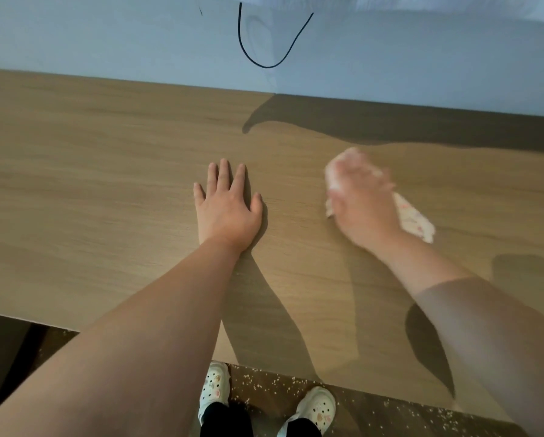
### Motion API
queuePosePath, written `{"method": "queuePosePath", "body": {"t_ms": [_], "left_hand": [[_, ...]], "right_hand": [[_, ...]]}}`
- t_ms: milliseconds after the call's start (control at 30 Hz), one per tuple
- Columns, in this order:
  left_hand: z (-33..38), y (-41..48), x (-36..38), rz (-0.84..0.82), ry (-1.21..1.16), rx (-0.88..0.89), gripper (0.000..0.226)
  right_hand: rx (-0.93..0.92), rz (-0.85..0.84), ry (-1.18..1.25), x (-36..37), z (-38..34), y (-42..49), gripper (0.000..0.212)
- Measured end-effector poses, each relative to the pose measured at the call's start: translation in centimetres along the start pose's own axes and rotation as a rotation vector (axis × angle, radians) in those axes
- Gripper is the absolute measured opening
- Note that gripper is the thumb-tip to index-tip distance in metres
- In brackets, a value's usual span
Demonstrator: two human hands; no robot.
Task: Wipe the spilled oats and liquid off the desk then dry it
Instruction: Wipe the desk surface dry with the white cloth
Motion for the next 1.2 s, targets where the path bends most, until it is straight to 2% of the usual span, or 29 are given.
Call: {"method": "queuePosePath", "body": {"t_ms": [33, 67, 100, 133, 200, 267, 367, 467, 600, 667, 767, 867, 933, 967, 1033, 1133, 1200], "left_hand": [[0.0, 0.0, 0.0, -0.001, -0.001, 0.000, 0.064], [0.0, 0.0, 0.0, -0.003, -0.001, 0.000, 0.064], [0.0, 0.0, 0.0, -0.004, -0.001, 0.000, 0.064], [0.0, 0.0, 0.0, -0.008, 0.000, 0.000, 0.064], [0.0, 0.0, 0.1, -0.017, 0.008, 0.001, 0.065], [0.1, 0.0, 0.2, -0.025, 0.015, 0.001, 0.065], [0.0, -0.1, 0.1, -0.030, 0.014, 0.002, 0.065], [0.0, 0.0, 0.1, -0.036, 0.015, 0.003, 0.065], [0.1, -0.1, 0.0, -0.035, 0.010, -0.005, 0.065], [0.1, -0.1, 0.0, -0.040, 0.009, -0.006, 0.065], [-0.1, -0.1, 0.1, -0.056, 0.013, -0.004, 0.065], [0.0, 0.0, 0.2, -0.053, 0.017, 0.001, 0.065], [0.0, 0.0, 0.2, -0.048, 0.019, 0.003, 0.065], [0.0, 0.0, 0.2, -0.044, 0.019, 0.004, 0.065], [0.0, 0.0, 0.3, -0.042, 0.013, 0.002, 0.066], [-0.1, 0.0, 0.2, -0.040, 0.008, 0.000, 0.066], [0.1, 0.0, 0.1, -0.046, 0.005, -0.002, 0.066]], "right_hand": [[-0.233, -0.049, 0.028, 0.5, -3.3, -0.7, 0.047], [-0.373, -0.139, 0.043, 1.0, -4.9, -1.1, 0.050], [-0.424, -0.171, 0.038, 1.0, -4.9, -0.4, 0.052], [-0.386, -0.141, 0.016, 0.7, -3.7, 1.3, 0.050], [-0.146, -0.057, -0.033, 0.1, 0.1, 5.6, 0.046], [0.045, -0.073, -0.054, 0.5, 1.8, 8.4, 0.054], [-0.072, -0.013, 0.016, 1.0, -2.9, 10.3, 0.051], [-0.182, -0.035, 0.047, 1.3, -6.6, 12.5, 0.049], [-0.194, -0.126, 0.058, 2.1, -6.9, 15.0, 0.055], [-0.192, -0.117, 0.055, 1.9, -4.9, 14.3, 0.055], [-0.065, -0.031, -0.001, 0.8, 2.2, 11.7, 0.054], [0.338, -0.014, -0.046, -0.3, 10.3, 8.4, 0.056], [0.528, -0.033, -0.060, -0.6, 10.5, 6.0, 0.057], [0.520, -0.023, -0.065, -0.6, 8.7, 5.0, 0.057], [0.312, -0.015, -0.051, 0.0, 3.4, 2.7, 0.060], [-0.215, -0.175, -0.055, 1.5, -3.9, -3.9, 0.060], [-0.431, -0.245, -0.061, 1.0, -3.4, -6.6, 0.060]]}}
Point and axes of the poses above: each hand's wrist, its own y-axis towards the middle knuckle, its own x-axis out of the palm, z = x × y, the point moved 8 cm from there along y, towards the middle knuckle, and after that the axes turned 3 degrees about z, right-handed, at the moved point
